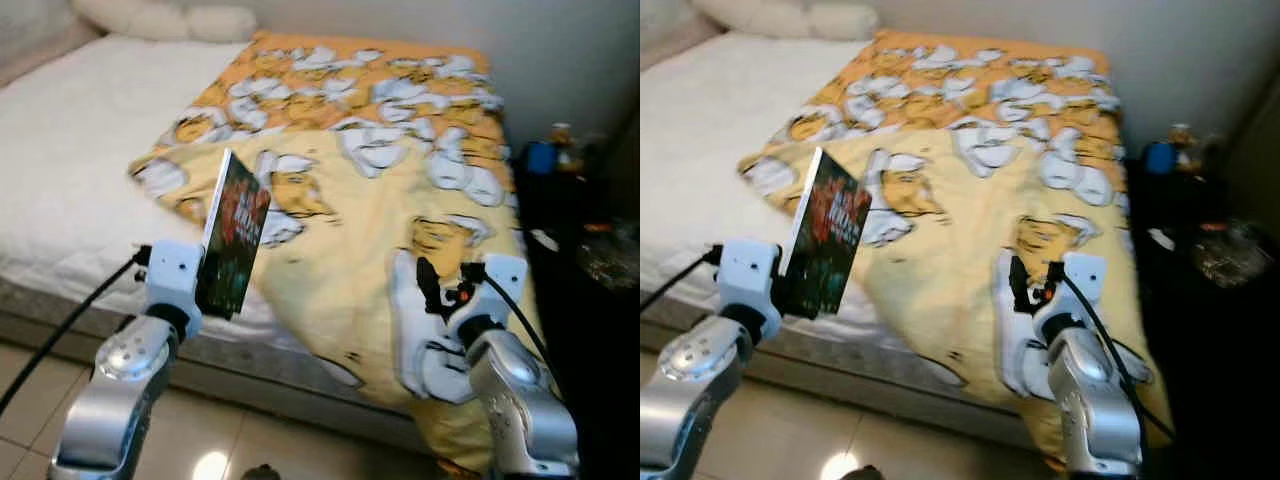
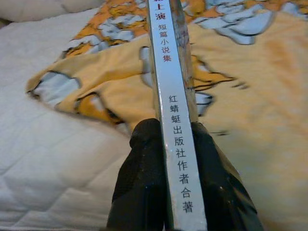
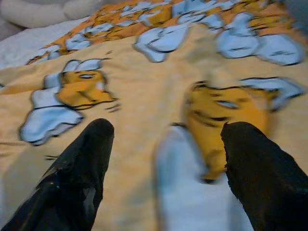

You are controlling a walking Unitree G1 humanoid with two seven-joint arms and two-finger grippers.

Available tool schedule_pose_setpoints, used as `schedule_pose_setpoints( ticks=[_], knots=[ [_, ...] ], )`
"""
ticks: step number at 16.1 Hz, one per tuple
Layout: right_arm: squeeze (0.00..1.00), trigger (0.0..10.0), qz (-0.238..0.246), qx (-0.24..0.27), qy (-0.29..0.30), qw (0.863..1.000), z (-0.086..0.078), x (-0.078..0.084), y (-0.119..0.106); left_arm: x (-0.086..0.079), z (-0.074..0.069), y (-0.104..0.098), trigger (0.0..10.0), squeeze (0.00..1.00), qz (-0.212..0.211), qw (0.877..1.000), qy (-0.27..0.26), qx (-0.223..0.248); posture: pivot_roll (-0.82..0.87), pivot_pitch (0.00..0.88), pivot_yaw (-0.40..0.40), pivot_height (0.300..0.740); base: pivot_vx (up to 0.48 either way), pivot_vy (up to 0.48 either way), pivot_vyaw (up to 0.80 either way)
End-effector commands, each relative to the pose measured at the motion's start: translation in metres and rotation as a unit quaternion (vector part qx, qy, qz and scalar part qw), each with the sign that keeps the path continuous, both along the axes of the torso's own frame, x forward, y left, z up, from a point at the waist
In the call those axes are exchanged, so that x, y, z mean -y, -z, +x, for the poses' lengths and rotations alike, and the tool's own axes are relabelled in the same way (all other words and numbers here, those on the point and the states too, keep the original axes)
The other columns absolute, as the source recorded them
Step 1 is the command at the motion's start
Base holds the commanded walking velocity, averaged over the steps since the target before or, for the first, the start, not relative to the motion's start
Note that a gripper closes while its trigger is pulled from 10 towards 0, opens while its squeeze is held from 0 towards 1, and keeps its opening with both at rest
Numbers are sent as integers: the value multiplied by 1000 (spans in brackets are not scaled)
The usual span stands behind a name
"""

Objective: Clean up the room

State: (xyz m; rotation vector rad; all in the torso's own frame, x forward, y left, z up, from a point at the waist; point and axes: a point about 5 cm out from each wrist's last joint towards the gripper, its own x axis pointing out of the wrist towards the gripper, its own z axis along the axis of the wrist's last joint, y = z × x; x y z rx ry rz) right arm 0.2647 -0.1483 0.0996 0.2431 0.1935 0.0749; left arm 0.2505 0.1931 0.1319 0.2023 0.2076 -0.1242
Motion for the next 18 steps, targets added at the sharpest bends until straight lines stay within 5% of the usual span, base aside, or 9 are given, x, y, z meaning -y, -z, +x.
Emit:
schedule_pose_setpoints(
  ticks=[1, 10, 18],
  knots=[
    [0, 10000, -2, -4, 1, 1000, -2, 1, 1, 1, 2, -7, 10000, 0, 2, 1000, 6, 15, 25, 0, 19, 740, 0, 409, 0],
    [0, 10000, 3, -16, 5, 1000, -2, -1, 4, 3, 2, -5, 10000, 0, 6, 1000, 13, 9, 36, 0, 9, 740, 0, 428, 0],
    [0, 10000, -9, -19, 9, 1000, -1, 3, 5, 6, 3, -4, 10000, 0, 15, 1000, 23, 9, 31, 0, 2, 740, 0, 436, -421]
  ],
)
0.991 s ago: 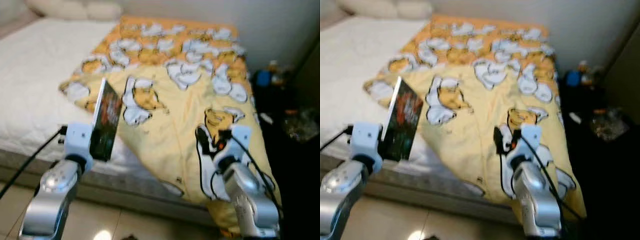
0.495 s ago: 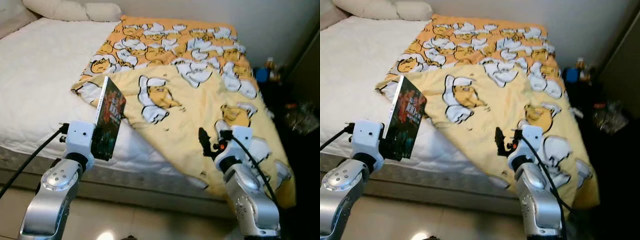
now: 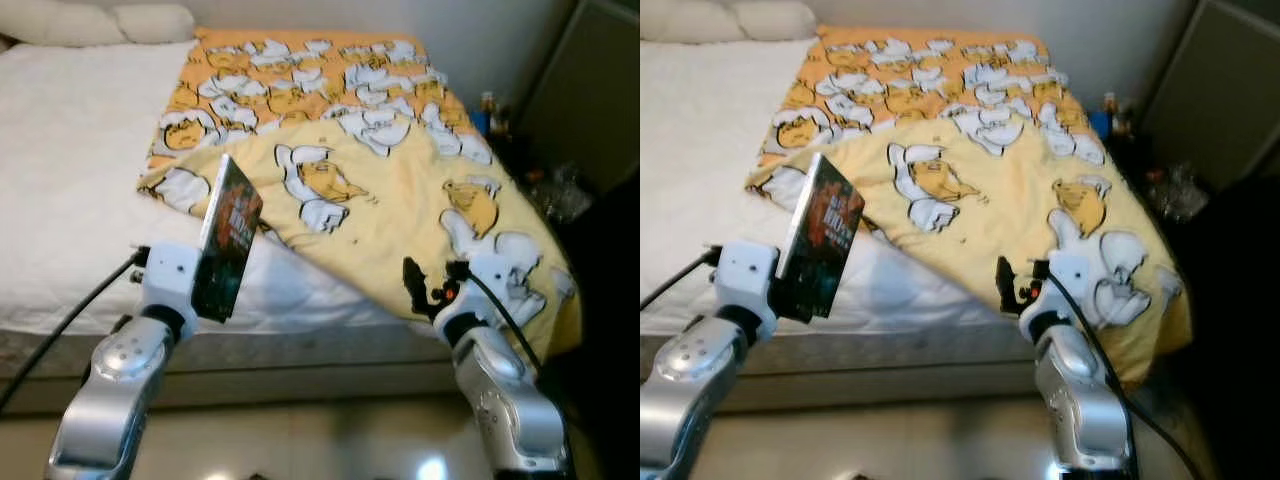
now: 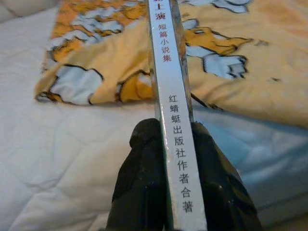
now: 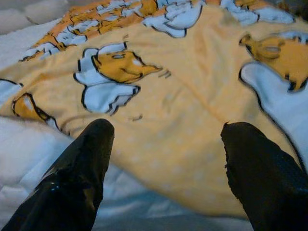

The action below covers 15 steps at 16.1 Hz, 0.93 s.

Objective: Clean up the room

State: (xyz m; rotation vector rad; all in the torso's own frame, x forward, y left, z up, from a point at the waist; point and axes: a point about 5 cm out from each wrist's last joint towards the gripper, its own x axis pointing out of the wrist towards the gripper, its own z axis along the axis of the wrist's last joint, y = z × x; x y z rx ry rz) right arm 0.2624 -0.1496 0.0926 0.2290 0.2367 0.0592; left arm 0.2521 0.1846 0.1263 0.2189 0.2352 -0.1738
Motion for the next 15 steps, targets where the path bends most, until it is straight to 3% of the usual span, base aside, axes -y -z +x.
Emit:
schedule_pose_setpoints(
  ticks=[1, 15],
  knots=[
    [0, 10000, -3, 4, 3, 1000, 2, 0, -2, -3, 1, -10, 10000, 0, 8, 1000, 0, 25, 32, 0, -2, 740, 0, 435, 0],
    [0, 10000, -19, 5, -10, 1000, 3, -4, -1, -2, 3, -11, 10000, 0, 18, 999, 15, 29, 32, 0, -10, 740, 0, 437, 0]
  ],
)
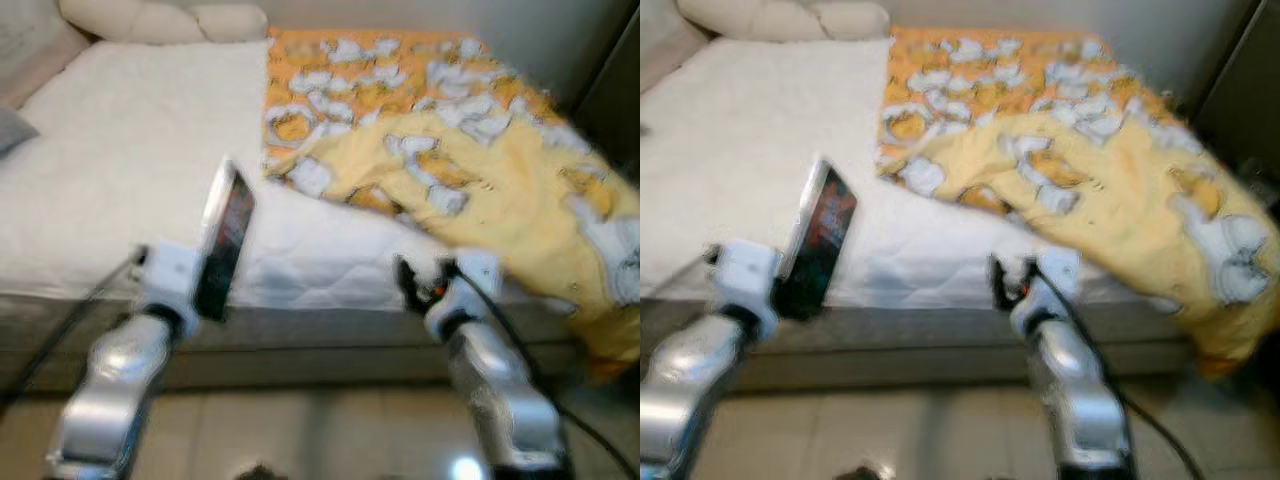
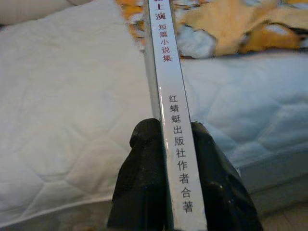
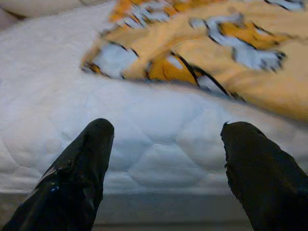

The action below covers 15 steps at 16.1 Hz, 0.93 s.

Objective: Clean up the room

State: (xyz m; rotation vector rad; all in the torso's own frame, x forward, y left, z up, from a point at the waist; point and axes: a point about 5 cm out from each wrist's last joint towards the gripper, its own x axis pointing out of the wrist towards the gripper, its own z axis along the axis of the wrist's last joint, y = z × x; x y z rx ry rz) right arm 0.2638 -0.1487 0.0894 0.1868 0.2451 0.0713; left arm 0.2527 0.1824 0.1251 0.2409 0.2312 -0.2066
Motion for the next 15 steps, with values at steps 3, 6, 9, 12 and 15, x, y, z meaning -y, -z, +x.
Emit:
schedule_pose_setpoints(
  ticks=[3, 6, 9, 12, 15],
  knots=[
    [0, 10000, 0, 8, -1, 1000, 3, -3, -4, -5, 3, -12, 10000, 0, 11, 1000, -3, 29, 33, 0, -10, 740, 0, 437, 0],
    [0, 10000, 0, 9, 0, 1000, 3, -4, -5, -5, 4, -12, 10000, 0, 16, 999, 2, 29, 34, 0, -9, 740, 0, 436, 0],
    [0, 10000, 1, 8, 1, 1000, 4, -4, -5, -6, 4, -12, 10000, 0, 18, 999, 1, 28, 35, 0, -9, 740, 0, 437, 0],
    [0, 10000, 3, 8, 2, 1000, 4, -4, -5, -7, 4, -12, 10000, 0, 21, 999, 1, 28, 37, 0, -9, 740, 0, 435, 0],
    [0, 10000, 5, 8, 2, 1000, 5, -4, -5, -8, 5, -12, 10000, 0, 25, 999, 1, 27, 38, 0, -9, 740, 0, 439, 0]
  ],
)
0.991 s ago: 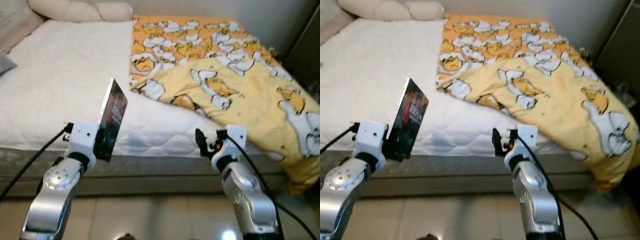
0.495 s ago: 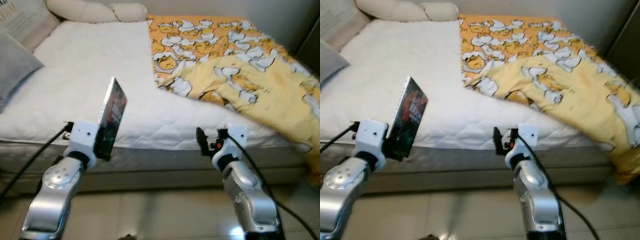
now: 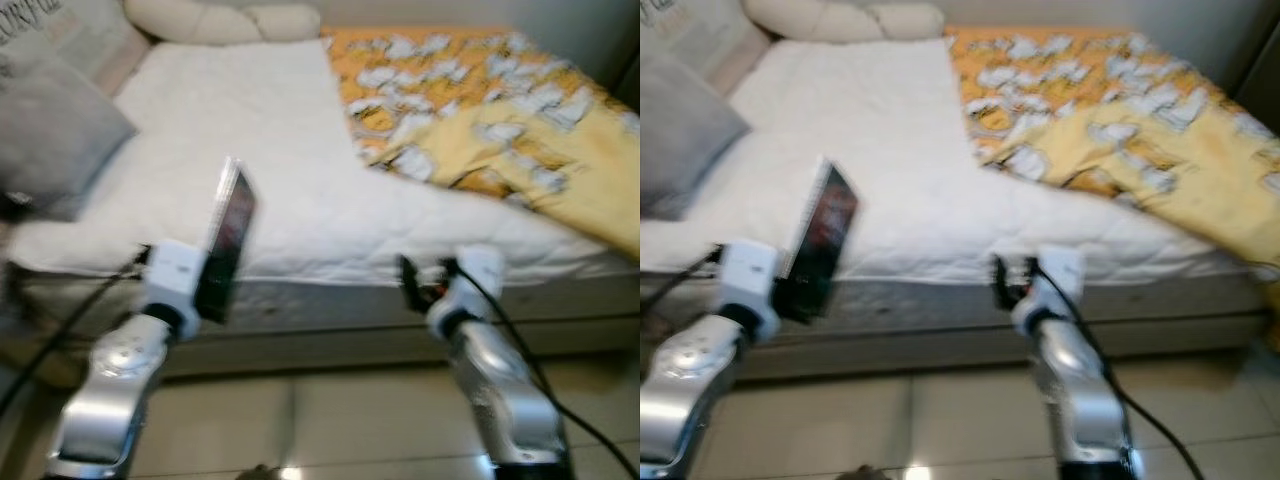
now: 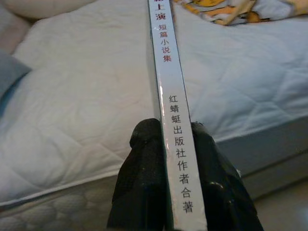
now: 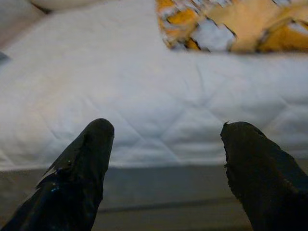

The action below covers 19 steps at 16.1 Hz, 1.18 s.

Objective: Clean up the room

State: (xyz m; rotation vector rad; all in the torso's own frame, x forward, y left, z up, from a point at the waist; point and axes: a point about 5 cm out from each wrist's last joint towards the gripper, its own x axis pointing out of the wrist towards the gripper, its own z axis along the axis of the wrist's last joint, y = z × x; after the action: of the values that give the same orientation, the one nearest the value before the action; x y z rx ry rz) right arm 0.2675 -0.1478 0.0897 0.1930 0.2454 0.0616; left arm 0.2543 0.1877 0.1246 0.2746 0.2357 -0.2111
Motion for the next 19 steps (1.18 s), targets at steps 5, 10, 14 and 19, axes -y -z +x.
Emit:
schedule_pose_setpoints(
  ticks=[5, 10, 14, 19],
  knots=[
    [0, 10000, 2, 11, -3, 1000, 3, -5, -5, -6, 4, -12, 10000, 0, 12, 1000, -3, 28, 41, 0, -5, 740, 0, 436, 0],
    [0, 10000, 3, 12, -2, 1000, 4, -5, -6, -5, 6, -14, 10000, 0, -3, 999, -17, 31, 41, 0, -3, 740, 0, 50, 0],
    [0, 10000, 4, 11, -1, 1000, 5, -5, -6, -8, 7, -16, 10000, 0, -6, 999, -17, 34, 39, 0, -3, 740, 0, 0, 0],
    [0, 10000, 5, 10, -2, 1000, 4, -5, -5, -8, 6, -15, 10000, 0, -9, 999, -17, 30, 41, 0, -3, 740, 266, 0, 0]
  ],
)
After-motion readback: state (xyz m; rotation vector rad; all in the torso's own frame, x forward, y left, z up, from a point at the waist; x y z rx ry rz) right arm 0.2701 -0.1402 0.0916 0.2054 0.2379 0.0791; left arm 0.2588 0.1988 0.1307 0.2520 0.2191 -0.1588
